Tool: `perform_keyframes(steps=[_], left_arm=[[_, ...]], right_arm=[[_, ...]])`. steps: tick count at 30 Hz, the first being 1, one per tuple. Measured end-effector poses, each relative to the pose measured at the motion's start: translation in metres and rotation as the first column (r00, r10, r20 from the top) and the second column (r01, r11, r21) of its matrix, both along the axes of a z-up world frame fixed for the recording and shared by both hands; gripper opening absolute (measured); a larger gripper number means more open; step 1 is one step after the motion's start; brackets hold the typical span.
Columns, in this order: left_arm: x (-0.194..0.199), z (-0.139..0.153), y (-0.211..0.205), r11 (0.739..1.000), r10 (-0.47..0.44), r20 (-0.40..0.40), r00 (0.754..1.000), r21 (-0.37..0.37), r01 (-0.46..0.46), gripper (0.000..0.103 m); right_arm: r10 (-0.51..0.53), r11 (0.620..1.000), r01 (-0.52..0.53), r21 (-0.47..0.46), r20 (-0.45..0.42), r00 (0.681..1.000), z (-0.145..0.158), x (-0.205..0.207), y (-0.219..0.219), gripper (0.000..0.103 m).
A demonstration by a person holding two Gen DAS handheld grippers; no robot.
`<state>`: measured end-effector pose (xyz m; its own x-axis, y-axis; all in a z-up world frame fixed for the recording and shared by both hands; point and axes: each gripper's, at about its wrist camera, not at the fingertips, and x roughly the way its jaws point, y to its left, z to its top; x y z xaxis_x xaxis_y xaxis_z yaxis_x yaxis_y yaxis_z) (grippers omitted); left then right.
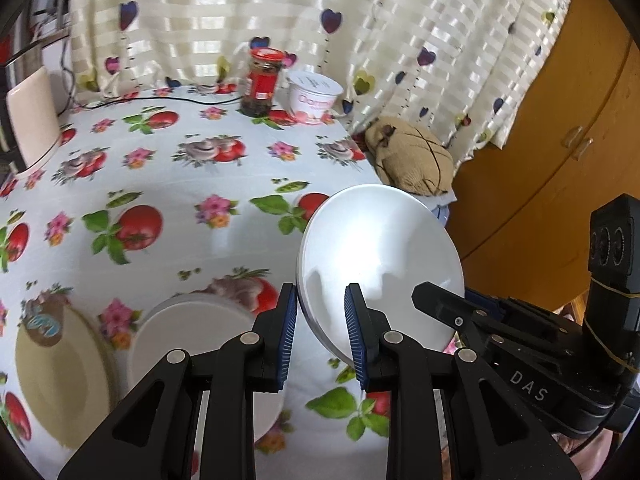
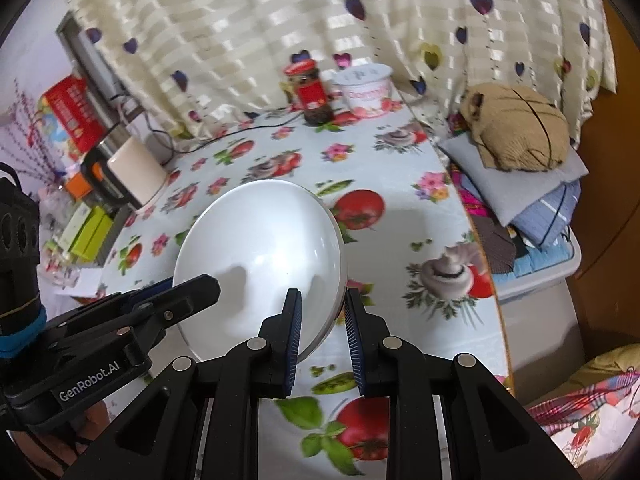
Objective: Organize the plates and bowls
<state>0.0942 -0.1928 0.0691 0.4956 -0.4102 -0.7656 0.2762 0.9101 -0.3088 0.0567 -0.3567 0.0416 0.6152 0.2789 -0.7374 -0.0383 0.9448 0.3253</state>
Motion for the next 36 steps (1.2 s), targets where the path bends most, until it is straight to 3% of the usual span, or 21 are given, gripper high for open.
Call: perform_keyframes(steps=[18, 36], left_arm=[[-0.034, -0.012, 0.078, 0.988, 0.152, -0.046, 0.987, 0.033, -0.150, 0.026], [-0.033, -0.040, 0.092, 0.981, 0.192, -0.127, 0.973, 0.052, -0.186, 0.026]], right_arm=[[0.182, 0.983, -0.183, -0.012, -0.031, 0.983, -0.004, -0.013, 0.089, 0.021], [0.240, 0.970, -0.241, 0.003, -0.124, 0.963, -0.034, -0.001, 0.109, 0.022]])
